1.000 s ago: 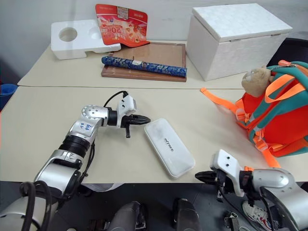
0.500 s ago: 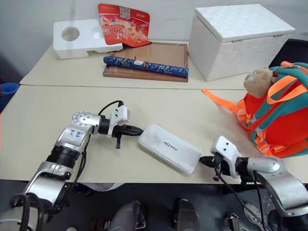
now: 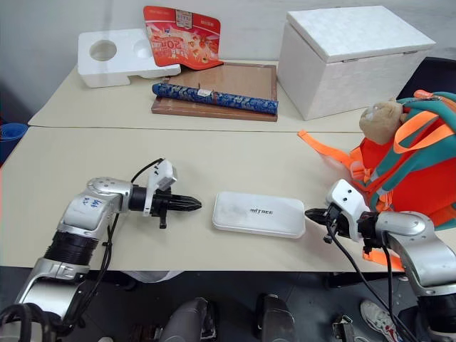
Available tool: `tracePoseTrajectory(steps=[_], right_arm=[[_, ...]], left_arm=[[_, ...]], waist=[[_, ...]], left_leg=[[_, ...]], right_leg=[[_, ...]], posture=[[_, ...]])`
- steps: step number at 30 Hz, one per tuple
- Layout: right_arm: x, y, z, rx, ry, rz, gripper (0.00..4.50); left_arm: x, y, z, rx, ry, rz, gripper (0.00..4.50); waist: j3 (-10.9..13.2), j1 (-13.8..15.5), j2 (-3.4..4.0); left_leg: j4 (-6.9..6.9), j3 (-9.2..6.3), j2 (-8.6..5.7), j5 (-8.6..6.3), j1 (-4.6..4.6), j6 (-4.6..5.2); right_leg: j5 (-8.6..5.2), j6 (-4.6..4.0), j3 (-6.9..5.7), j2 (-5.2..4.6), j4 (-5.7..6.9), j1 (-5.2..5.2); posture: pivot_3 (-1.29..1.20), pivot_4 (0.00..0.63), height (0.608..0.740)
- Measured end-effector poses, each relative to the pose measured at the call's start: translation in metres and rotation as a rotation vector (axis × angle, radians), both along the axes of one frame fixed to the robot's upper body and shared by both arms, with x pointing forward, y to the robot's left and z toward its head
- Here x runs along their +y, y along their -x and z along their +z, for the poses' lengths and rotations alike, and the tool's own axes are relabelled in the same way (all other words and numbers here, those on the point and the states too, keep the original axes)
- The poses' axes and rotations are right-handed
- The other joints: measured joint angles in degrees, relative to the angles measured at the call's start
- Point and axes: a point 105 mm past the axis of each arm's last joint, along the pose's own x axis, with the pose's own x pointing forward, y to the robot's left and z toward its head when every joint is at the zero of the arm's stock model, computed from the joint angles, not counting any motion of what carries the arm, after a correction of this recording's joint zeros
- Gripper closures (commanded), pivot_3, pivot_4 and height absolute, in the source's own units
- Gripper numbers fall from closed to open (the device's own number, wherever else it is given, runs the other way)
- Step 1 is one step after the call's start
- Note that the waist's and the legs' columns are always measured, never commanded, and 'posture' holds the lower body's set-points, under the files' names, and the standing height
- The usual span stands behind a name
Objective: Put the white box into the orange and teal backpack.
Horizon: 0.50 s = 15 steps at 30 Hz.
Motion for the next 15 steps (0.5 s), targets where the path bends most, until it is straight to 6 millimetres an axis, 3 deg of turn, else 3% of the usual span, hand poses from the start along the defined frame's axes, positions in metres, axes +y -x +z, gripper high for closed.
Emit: tracePoseTrajectory(steps=[4,10,15], right_arm=[[-0.006,0.0,-0.005,0.008,0.013,-0.012,4.5],[-0.009,-0.001,-0.006,-0.01,0.038,-0.013,4.5],[-0.012,-0.002,-0.009,-0.01,0.044,-0.022,4.5]], left_arm=[[0.009,-0.008,0.008,0.184,0.099,0.161,2.13],[-0.007,0.004,0.008,0.472,0.201,0.174,0.22],[-0.028,0.002,0.009,0.552,0.215,0.178,0.22]], waist=[[0.0,0.16,0.0],[0.0,-0.06,0.0],[-0.01,0.17,0.01]], left_leg=[[0.0,-0.02,-0.07,0.04,-0.02,0.04],[0.0,0.0,-0.04,0.1,-0.02,-0.04],[0.0,0.01,-0.07,0.13,0.08,-0.07]], right_leg=[[0.01,0.04,-0.02,0.0,0.01,0.01],[0.02,0.07,0.02,0.07,0.21,0.01],[0.01,0.06,0.13,0.04,0.08,0.07]], posture=[[0.0,0.15,0.74],[0.0,0.15,0.74],[0.0,0.15,0.74]])
